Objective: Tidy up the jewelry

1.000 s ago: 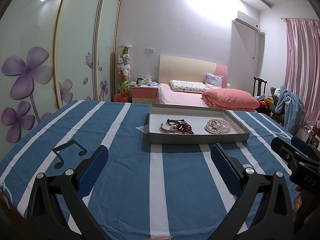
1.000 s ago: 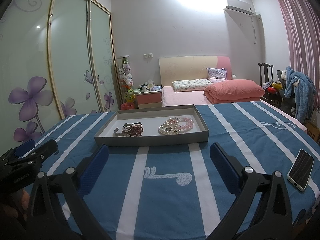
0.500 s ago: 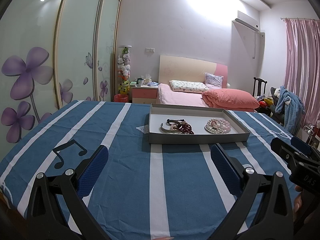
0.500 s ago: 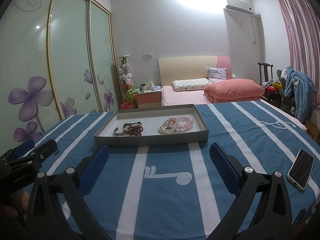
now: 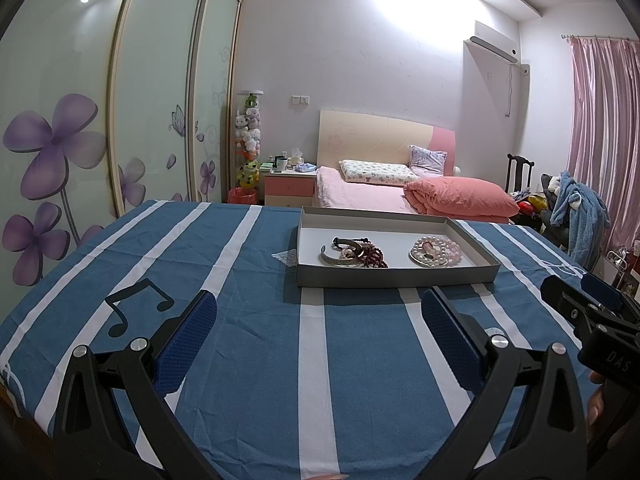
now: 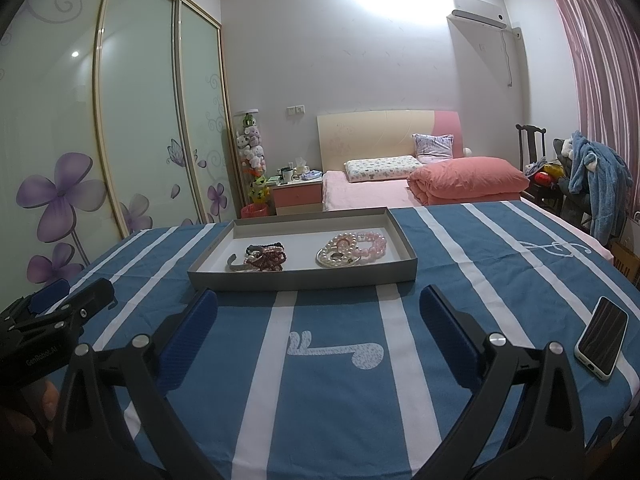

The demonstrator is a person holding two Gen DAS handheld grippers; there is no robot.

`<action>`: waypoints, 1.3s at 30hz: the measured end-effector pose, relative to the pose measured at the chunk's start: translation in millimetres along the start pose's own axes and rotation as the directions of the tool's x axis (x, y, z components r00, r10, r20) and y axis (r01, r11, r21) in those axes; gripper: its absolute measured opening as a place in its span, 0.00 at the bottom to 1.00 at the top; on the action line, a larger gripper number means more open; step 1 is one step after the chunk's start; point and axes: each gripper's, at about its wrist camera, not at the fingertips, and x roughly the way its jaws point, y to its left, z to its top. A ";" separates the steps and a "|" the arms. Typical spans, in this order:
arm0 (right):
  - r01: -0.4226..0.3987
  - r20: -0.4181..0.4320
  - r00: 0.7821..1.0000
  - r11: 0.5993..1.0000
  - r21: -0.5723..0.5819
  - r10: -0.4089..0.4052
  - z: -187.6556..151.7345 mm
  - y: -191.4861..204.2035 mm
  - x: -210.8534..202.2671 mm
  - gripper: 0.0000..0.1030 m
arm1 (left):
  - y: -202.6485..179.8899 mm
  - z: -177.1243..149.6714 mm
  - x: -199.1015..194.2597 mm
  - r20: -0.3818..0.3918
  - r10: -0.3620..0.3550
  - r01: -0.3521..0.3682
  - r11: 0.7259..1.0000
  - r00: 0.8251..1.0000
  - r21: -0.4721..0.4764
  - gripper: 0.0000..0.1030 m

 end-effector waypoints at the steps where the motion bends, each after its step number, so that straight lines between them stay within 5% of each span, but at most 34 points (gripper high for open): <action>1: 0.000 0.000 1.000 1.000 0.000 0.000 0.2 -0.1 0.0 0.96 | 0.0 0.1 0.0 0.000 0.000 0.000 1.000 1.000 0.000 0.98; 39: 0.000 -0.003 1.000 1.000 0.002 0.000 -0.4 0.6 0.6 0.96 | -0.8 0.7 -0.5 -0.002 0.001 -0.001 1.000 1.000 0.000 0.98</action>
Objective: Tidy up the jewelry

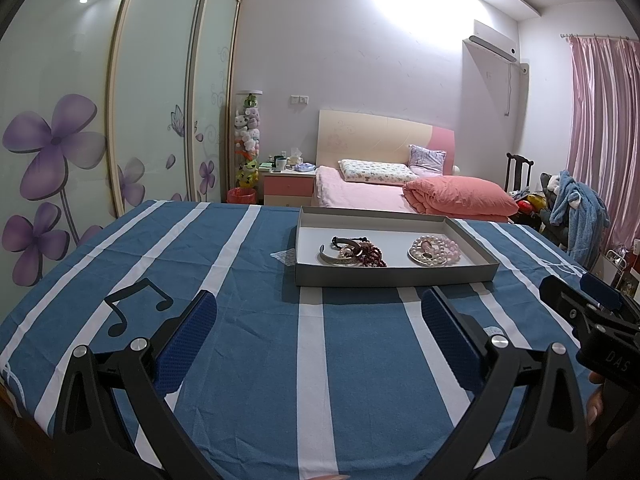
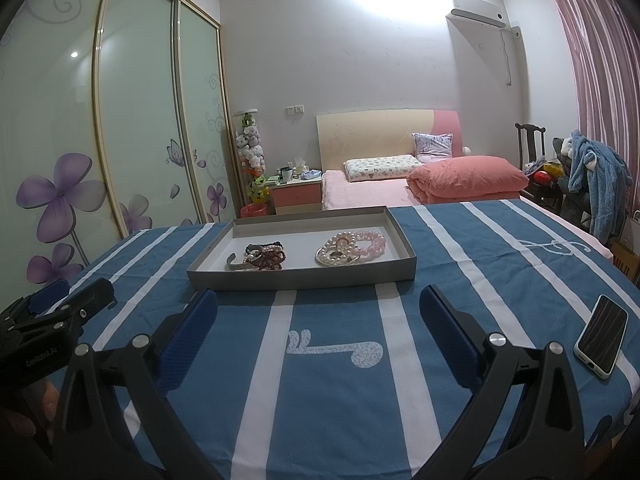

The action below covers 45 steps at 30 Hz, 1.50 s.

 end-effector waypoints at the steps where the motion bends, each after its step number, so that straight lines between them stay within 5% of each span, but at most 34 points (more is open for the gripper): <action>1: 0.000 0.000 1.000 1.000 0.000 0.000 1.1 -0.7 0.0 0.96 | 0.1 -0.2 -0.2 0.000 0.000 0.000 1.000 1.000 -0.001 0.98; 28: 0.059 -0.081 0.995 0.998 0.035 -0.056 -7.7 -8.7 11.1 0.96 | 19.8 1.0 15.1 -0.070 0.065 -0.066 0.998 0.995 -0.016 0.98; 45: 0.050 -0.081 0.996 0.998 0.029 -0.047 -2.9 -7.3 12.5 0.96 | 0.6 3.0 11.1 -0.051 0.005 -0.004 1.000 0.999 0.023 0.98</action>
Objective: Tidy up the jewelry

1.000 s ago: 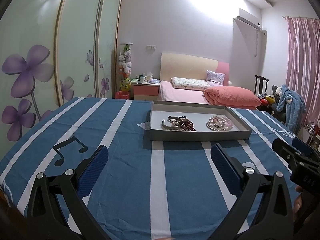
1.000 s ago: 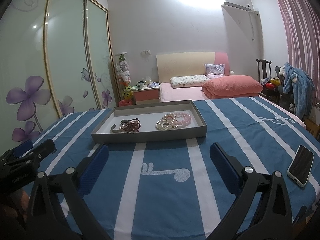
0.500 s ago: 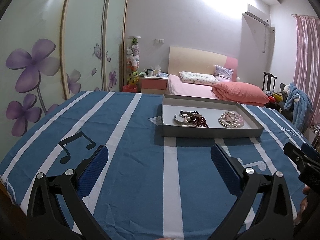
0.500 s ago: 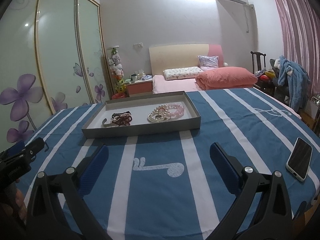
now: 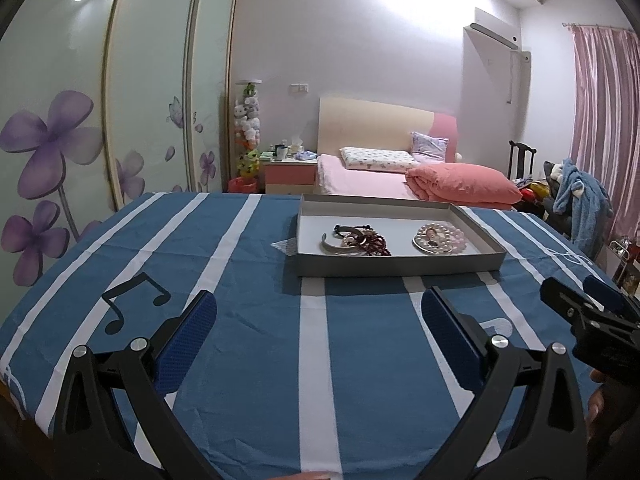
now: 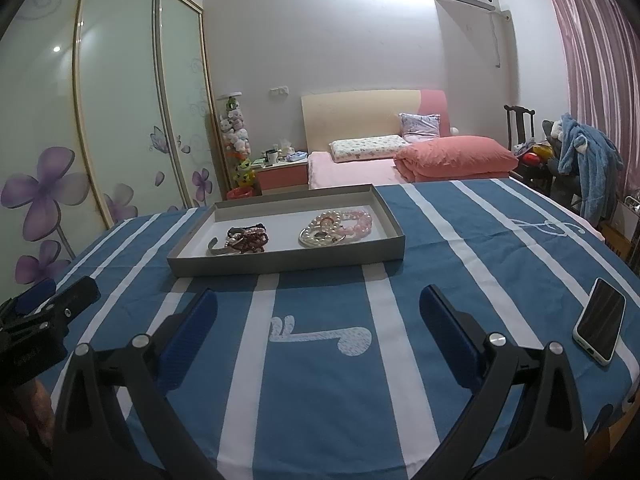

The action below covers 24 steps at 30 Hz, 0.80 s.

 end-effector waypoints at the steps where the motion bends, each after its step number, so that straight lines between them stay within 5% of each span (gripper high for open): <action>1: -0.001 0.000 1.000 1.000 0.000 0.001 1.4 -0.1 0.9 0.96 | -0.5 0.0 -0.2 0.001 0.000 0.000 1.000 1.000 0.001 0.98; 24: -0.009 0.003 1.000 1.000 -0.002 0.009 4.6 1.1 -2.5 0.96 | -4.8 6.3 -2.6 0.025 0.008 -0.008 1.000 1.000 0.003 0.98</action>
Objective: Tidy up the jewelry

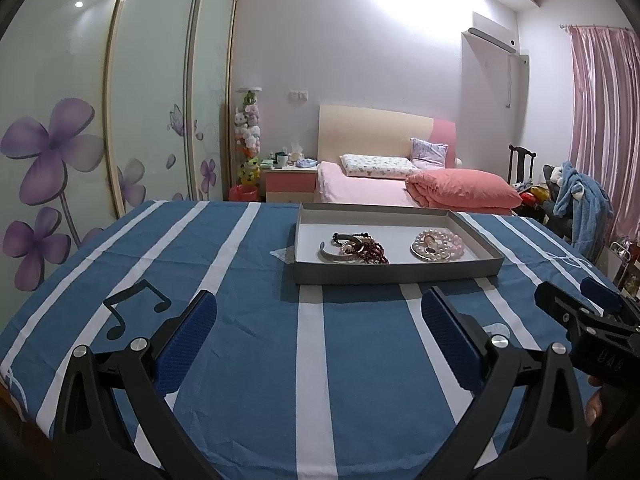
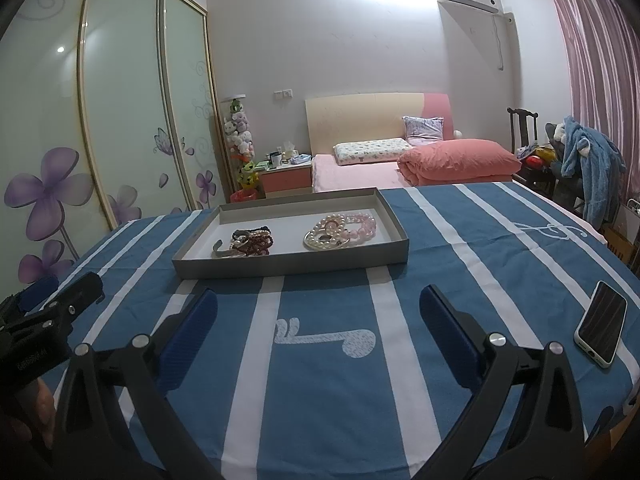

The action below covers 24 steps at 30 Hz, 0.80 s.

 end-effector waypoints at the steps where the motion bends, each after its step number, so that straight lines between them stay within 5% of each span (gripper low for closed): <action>1: 0.000 0.000 1.000 1.000 0.000 0.000 0.0 -0.1 0.6 0.96 | -0.7 0.6 0.2 0.000 -0.001 0.001 1.000 1.000 0.002 0.98; 24: 0.000 0.001 1.000 1.000 0.000 0.000 0.0 0.0 -0.2 0.96 | -0.9 -1.3 0.6 -0.005 -0.009 0.009 1.000 1.000 0.004 0.98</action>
